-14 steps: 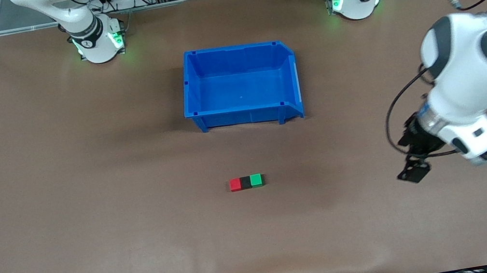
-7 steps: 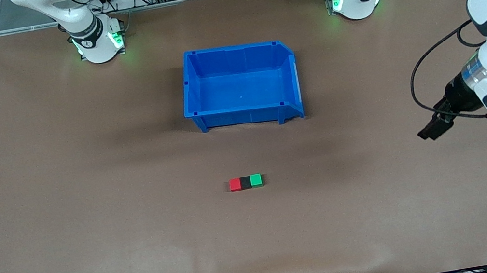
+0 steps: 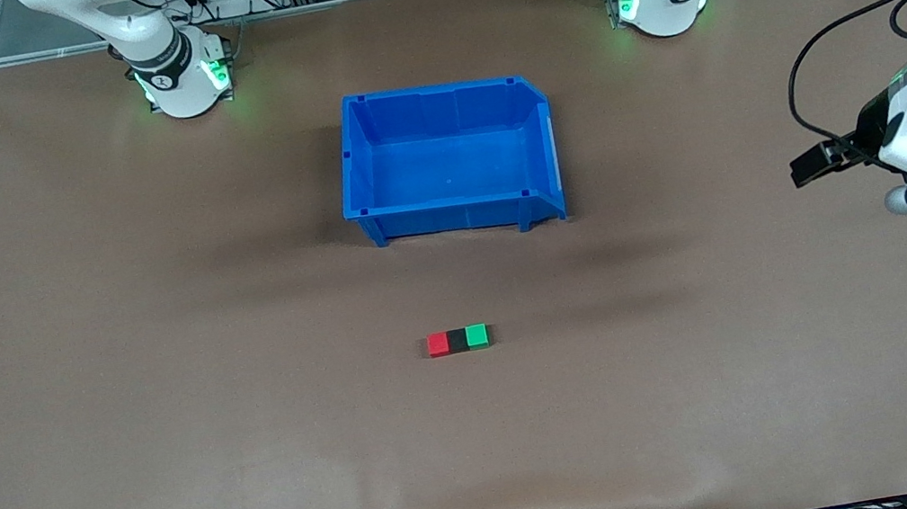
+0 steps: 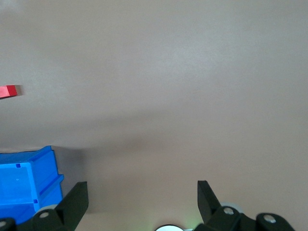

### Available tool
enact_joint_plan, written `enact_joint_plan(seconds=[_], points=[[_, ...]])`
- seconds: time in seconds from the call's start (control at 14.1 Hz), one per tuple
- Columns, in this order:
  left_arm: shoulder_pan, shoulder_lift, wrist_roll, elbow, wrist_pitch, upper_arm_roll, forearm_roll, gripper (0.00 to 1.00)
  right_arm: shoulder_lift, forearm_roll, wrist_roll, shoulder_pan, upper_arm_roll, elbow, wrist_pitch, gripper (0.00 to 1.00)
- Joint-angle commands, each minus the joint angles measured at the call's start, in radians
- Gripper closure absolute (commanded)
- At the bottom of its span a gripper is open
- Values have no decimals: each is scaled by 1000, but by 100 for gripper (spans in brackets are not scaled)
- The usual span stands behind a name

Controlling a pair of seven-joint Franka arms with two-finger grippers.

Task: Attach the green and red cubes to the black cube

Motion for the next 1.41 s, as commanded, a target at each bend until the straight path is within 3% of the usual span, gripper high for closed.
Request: enact_joint_plan(seconds=[0.0,0.21,0.49,0.78,1.34], points=[[-1,-14,73,57,-92,-16,20,0,2,10,-8,-8,2,7,-11,0],[-9,-25,104,105,-163,-4,16,0,2,10,-8,-8,2,7,-11,0],[-98,-114,142,96,-281,110,-25,0,2,12,-8,-10,2,6,-11,0],[-97,-177,142,25,-256,113,-28,0,2,12,-8,-10,2,6,-11,0],[-81,-168,234,24,-160,104,-42,0,2,12,-8,-8,3,6,-11,0]])
